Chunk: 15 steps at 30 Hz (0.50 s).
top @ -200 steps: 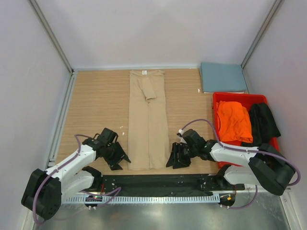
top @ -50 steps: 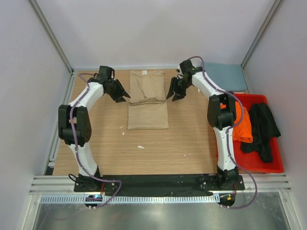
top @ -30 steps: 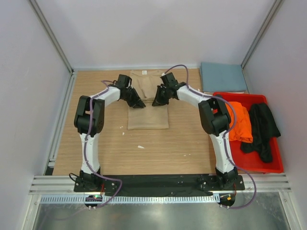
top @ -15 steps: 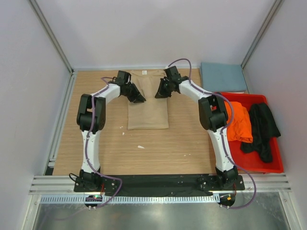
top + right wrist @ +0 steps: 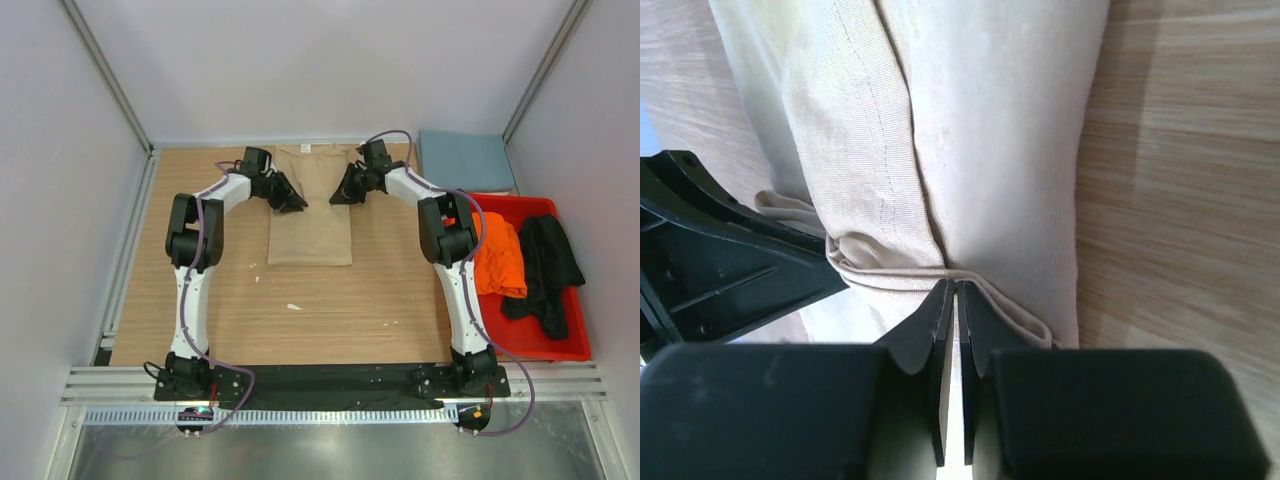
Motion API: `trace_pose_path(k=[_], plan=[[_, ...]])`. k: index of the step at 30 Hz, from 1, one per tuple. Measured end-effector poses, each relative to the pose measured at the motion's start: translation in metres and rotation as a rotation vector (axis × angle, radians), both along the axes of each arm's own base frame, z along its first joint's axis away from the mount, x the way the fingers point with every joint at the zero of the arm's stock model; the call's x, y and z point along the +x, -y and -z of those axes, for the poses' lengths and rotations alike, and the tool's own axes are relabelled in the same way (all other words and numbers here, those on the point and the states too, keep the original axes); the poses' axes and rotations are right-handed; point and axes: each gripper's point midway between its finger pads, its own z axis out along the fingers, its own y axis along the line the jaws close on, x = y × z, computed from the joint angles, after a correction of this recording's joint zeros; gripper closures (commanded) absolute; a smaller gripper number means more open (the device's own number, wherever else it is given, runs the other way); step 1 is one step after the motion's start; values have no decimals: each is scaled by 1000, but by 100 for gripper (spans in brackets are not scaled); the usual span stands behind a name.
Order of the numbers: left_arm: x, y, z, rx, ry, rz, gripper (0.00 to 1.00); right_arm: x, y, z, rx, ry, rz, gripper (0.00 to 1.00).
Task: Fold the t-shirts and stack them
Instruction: Fold the tshirt
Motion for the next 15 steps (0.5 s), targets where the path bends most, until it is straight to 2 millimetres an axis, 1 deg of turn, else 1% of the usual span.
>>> trace_pose_path(k=[3,5,7,10,11,13,15], plan=[[0,0,-4,-2,16,11,73,4,2,-3,20,-11,-4,85],[-1,0,-10,2,33,20,72,8,5,-9,17,-9,-5,83],[-1,0,-22,-3,52,21,73,11,7,-19,19,1,-10,82],[3,4,-43,-36,95,23,78,19,5,-34,43,33,-16,80],[7,7,-50,-60,112,21,81,19,4,-38,55,37,-19,80],[14,14,-60,-115,139,12,83,20,3,-41,77,36,-20,80],[18,20,-64,-178,148,-6,83,19,1,-39,101,28,-17,81]])
